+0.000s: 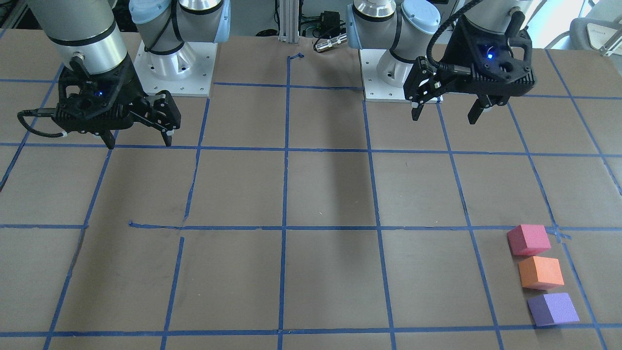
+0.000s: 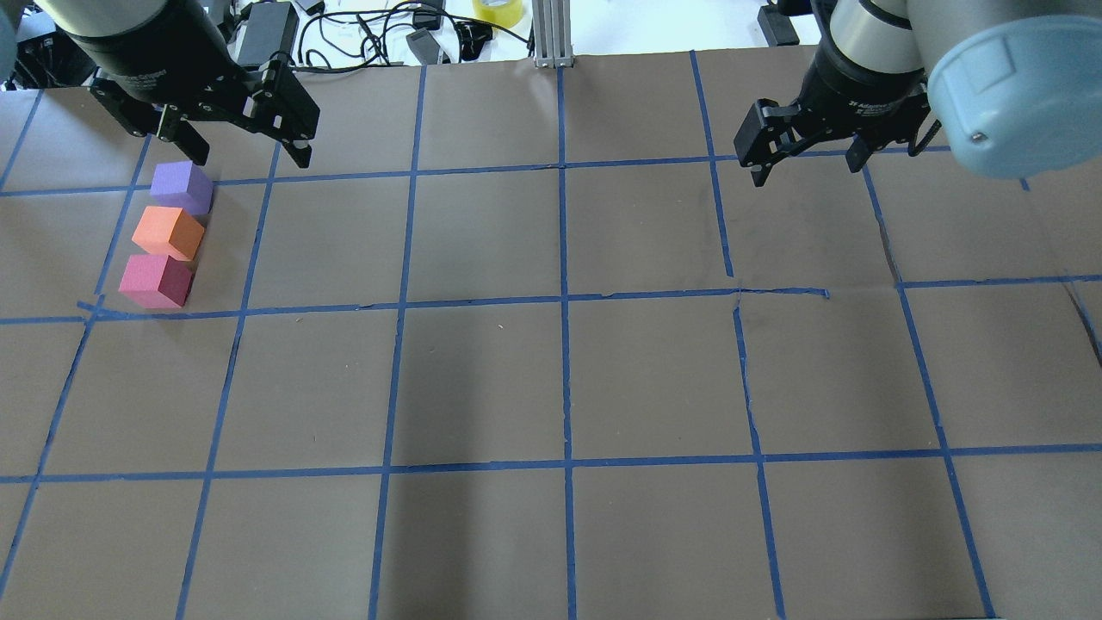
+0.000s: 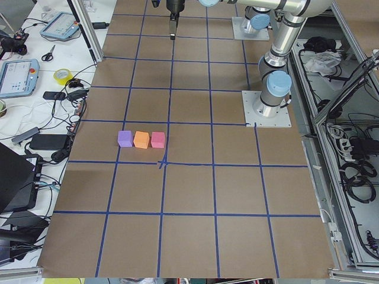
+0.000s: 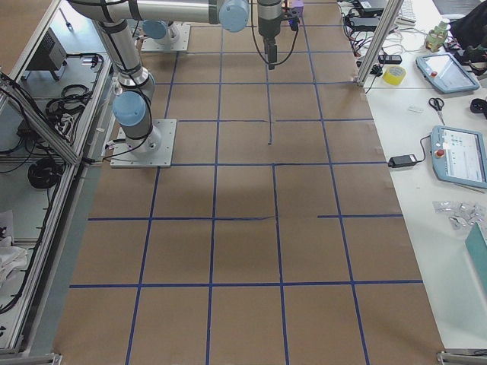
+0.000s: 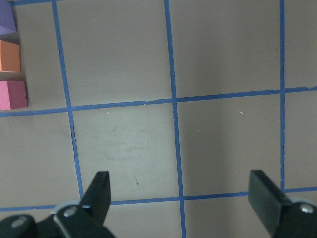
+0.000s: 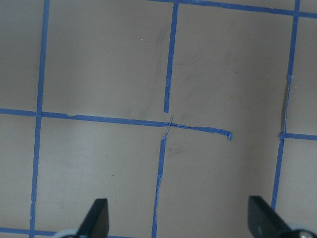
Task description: Arrange blocks in a line
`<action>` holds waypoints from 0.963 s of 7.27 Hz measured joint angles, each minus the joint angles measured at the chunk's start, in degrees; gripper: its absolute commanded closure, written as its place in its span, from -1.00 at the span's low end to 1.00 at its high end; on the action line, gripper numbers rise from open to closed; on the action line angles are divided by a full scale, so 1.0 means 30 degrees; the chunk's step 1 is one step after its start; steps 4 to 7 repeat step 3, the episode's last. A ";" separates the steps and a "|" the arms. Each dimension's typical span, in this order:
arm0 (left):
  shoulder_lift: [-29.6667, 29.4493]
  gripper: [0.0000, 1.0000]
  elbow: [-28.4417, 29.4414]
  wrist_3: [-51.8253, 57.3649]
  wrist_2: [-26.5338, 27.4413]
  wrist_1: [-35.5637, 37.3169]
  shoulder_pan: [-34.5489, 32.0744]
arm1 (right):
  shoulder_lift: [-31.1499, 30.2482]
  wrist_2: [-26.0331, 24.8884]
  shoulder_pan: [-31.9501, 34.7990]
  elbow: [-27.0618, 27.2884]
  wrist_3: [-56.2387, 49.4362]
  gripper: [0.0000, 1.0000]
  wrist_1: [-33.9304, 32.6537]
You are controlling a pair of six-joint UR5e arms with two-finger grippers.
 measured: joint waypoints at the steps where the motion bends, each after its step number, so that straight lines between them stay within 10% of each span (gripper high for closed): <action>1: 0.0050 -1.00 -0.0008 0.0000 0.0026 -0.0092 0.0017 | 0.0003 0.0007 0.0008 0.0000 0.0003 -1.00 -0.0028; 7: 0.0092 -1.00 -0.0029 0.0000 0.0039 -0.0128 0.0032 | 0.0018 -0.0006 0.0011 -0.0001 -0.0026 -1.00 -0.0031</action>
